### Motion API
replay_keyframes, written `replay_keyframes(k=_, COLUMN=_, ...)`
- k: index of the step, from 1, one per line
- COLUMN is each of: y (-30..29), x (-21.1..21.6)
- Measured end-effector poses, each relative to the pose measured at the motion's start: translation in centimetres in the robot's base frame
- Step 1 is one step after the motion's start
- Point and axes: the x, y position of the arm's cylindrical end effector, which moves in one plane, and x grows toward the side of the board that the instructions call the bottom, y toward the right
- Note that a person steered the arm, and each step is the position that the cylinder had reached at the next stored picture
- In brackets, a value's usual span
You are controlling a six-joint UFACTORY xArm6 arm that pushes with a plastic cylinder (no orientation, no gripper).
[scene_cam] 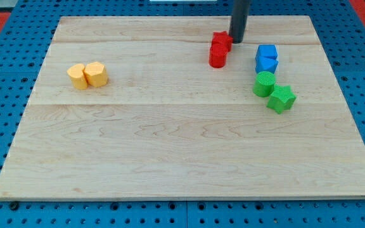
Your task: Place the red star diagonally towards the red circle
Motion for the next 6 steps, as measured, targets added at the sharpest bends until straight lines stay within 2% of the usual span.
replay_keyframes(k=3, y=-13.8, x=3.2)
replay_keyframes(k=4, y=-15.9, x=4.7)
replay_keyframes(k=6, y=-13.5, x=4.9)
